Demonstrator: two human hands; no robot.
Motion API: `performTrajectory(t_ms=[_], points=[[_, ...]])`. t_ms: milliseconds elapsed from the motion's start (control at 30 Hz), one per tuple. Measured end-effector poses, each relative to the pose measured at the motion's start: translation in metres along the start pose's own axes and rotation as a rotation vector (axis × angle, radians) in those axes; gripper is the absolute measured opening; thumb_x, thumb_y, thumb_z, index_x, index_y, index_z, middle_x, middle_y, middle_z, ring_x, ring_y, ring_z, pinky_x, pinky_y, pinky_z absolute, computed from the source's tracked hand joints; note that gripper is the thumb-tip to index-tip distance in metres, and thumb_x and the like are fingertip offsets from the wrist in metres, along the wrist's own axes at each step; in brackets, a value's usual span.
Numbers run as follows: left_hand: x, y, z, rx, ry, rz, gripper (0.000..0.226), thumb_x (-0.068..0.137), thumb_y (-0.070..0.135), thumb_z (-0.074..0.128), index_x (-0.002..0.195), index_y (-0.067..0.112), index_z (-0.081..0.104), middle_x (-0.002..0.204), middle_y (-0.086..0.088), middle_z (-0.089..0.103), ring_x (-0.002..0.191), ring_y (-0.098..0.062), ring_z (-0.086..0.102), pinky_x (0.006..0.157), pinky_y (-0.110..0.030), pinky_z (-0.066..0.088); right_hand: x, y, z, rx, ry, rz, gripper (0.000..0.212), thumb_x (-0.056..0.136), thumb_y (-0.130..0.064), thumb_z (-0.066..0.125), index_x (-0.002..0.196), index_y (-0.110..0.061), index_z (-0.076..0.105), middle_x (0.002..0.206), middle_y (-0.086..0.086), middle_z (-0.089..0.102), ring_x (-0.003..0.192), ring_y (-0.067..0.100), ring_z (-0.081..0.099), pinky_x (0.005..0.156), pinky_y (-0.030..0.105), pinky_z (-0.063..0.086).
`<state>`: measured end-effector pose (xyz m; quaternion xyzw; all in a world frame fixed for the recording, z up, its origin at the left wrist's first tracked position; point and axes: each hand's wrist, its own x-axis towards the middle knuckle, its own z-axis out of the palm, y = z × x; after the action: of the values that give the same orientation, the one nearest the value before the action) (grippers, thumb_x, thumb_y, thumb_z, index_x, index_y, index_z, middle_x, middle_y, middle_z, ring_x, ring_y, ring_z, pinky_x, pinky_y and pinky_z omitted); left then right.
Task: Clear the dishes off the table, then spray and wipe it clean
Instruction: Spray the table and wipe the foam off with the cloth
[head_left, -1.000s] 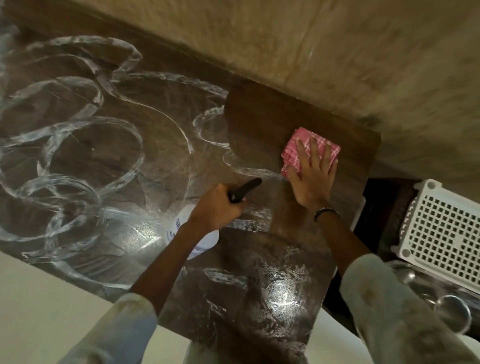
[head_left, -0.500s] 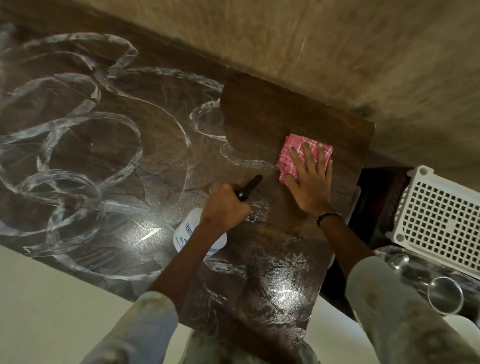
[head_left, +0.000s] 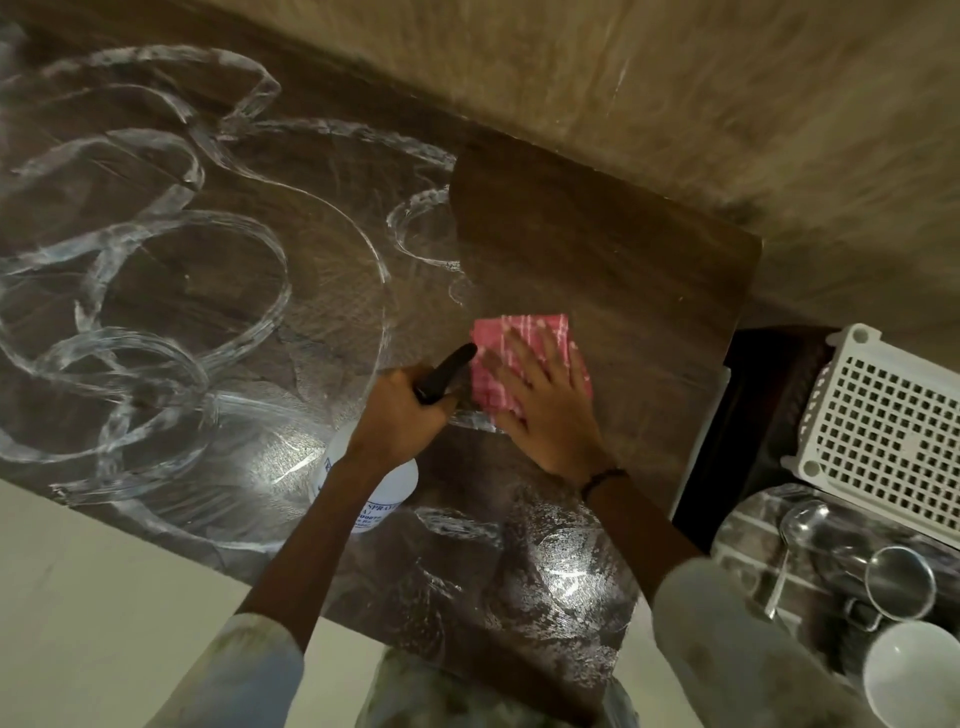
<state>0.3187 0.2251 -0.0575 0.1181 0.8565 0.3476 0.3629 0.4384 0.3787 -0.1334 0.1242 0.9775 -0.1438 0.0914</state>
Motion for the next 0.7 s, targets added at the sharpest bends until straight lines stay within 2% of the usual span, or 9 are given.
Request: performTrajectory(t_ms=[133, 267, 333, 433, 533, 633, 700], points=[[-0.001, -0.008, -0.006, -0.046, 0.027, 0.017, 0.015, 0.082, 0.009, 0.062, 0.079, -0.006, 0.060, 0.056, -0.015, 0.045, 0.047, -0.017, 0.039, 0.049, -0.024, 0.031, -0.033, 0.035, -0.005, -0.033, -0.007, 0.078, 0.066, 0.089, -0.062, 0.031, 0.149, -0.036, 0.018, 0.159, 0.000, 0.011, 0.147, 0.029, 0.000, 0.114, 0.063, 0.012], [0.000, -0.013, -0.011, -0.069, 0.060, 0.039, 0.016, 0.083, 0.011, 0.062, 0.077, -0.004, 0.059, 0.053, -0.012, 0.040, 0.047, -0.019, 0.037, 0.049, -0.027, 0.030, 0.010, 0.031, -0.019, 0.012, 0.035, 0.303, 0.067, 0.087, -0.062, 0.022, 0.149, -0.036, 0.017, 0.160, 0.001, 0.009, 0.147, 0.033, -0.002, 0.116, 0.059, 0.001], [0.000, -0.015, -0.013, -0.076, 0.071, 0.039, 0.016, 0.084, 0.011, 0.062, 0.076, -0.002, 0.059, 0.051, -0.009, 0.041, 0.046, -0.019, 0.037, 0.049, -0.028, 0.030, 0.040, 0.016, -0.020, 0.034, 0.051, 0.345, 0.069, 0.086, -0.062, 0.019, 0.149, -0.036, 0.015, 0.160, 0.003, 0.007, 0.146, 0.035, -0.003, 0.114, 0.058, -0.003], [0.000, -0.019, -0.015, -0.089, 0.076, 0.050, 0.016, 0.083, 0.010, 0.061, 0.074, -0.003, 0.057, 0.049, -0.004, 0.038, 0.045, -0.018, 0.036, 0.050, -0.029, 0.031, 0.066, -0.011, -0.015, 0.026, 0.049, 0.245, 0.064, 0.090, -0.057, 0.031, 0.150, -0.036, 0.016, 0.160, 0.002, 0.008, 0.146, 0.036, -0.002, 0.114, 0.061, 0.000], [-0.001, -0.020, -0.018, -0.053, 0.073, 0.065, 0.016, 0.083, 0.011, 0.062, 0.075, -0.002, 0.058, 0.048, -0.002, 0.036, 0.045, -0.018, 0.033, 0.050, -0.029, 0.030, 0.050, -0.033, -0.004, 0.002, 0.039, 0.047, 0.061, 0.093, -0.053, 0.033, 0.149, -0.034, 0.021, 0.160, 0.002, 0.011, 0.147, 0.034, 0.000, 0.114, 0.065, 0.006], [0.000, -0.024, -0.025, -0.038, 0.091, 0.069, 0.013, 0.083, 0.012, 0.063, 0.079, 0.000, 0.062, 0.049, -0.001, 0.039, 0.046, -0.017, 0.035, 0.051, -0.028, 0.031, 0.013, -0.018, 0.004, -0.087, -0.032, -0.126, 0.065, 0.090, -0.059, 0.034, 0.149, -0.036, 0.020, 0.160, 0.000, 0.012, 0.147, 0.032, 0.002, 0.113, 0.063, 0.012], [0.002, -0.027, -0.029, -0.043, 0.105, 0.061, 0.012, 0.083, 0.012, 0.062, 0.081, 0.000, 0.062, 0.049, 0.000, 0.041, 0.046, -0.017, 0.036, 0.052, -0.028, 0.032, 0.000, 0.008, -0.001, -0.106, -0.058, -0.146, 0.067, 0.088, -0.063, 0.033, 0.148, -0.038, 0.018, 0.159, 0.000, 0.011, 0.147, 0.031, 0.002, 0.114, 0.062, 0.012]])
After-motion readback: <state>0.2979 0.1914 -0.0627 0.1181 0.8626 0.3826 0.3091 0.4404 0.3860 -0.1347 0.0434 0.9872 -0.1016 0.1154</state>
